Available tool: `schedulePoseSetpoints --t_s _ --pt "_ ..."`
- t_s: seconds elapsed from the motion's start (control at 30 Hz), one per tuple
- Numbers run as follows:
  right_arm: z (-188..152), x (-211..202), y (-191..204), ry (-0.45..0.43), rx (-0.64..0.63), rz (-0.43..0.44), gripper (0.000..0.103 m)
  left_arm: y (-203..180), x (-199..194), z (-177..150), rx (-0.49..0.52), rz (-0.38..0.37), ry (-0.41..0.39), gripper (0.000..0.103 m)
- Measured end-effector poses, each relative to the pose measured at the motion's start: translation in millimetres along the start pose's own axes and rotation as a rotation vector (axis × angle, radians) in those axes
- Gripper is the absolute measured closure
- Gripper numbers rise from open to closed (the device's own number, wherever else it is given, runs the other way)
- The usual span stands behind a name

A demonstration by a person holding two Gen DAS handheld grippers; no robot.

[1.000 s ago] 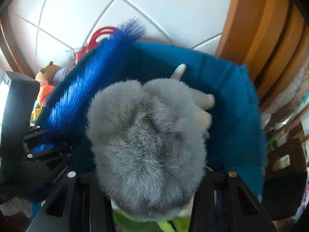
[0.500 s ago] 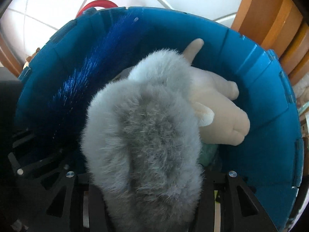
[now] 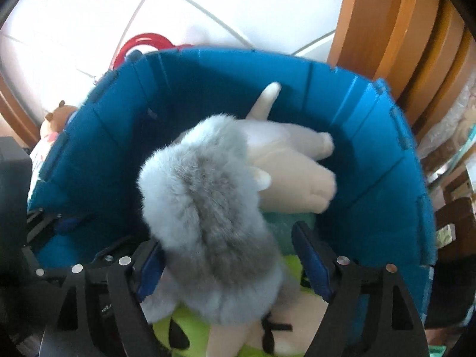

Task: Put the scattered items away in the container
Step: 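Lower both held items into the blue crate and open both tools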

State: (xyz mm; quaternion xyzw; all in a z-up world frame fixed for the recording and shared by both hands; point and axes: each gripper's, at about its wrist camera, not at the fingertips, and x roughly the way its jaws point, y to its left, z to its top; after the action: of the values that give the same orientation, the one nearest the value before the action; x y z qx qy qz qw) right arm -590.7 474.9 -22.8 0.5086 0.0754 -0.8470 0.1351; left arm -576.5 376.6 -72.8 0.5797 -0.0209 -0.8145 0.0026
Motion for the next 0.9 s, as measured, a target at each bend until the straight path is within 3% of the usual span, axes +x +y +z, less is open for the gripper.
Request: schedulePoseSetpoints --t_s 0.3,0.6,0.67,0.9 --pt "-20 -41 9 -0.059 0.008 -0.028 0.021 21 -21 -20 0.007 -0.018 -0.049 0.046" --pt "-59 -61 20 -0.084 -0.018 -0.029 0.017 32 -56 -74 0.008 -0.03 -0.092 0.046" --pt "-69 -70 23 -0.099 -0.032 -0.033 0.011 32 -65 -85 0.008 -0.025 -0.111 0.046" --pt "-104 -100 33 -0.164 -0.08 -0.032 0.01 29 -96 -126 0.039 -0.024 -0.2 0.046"
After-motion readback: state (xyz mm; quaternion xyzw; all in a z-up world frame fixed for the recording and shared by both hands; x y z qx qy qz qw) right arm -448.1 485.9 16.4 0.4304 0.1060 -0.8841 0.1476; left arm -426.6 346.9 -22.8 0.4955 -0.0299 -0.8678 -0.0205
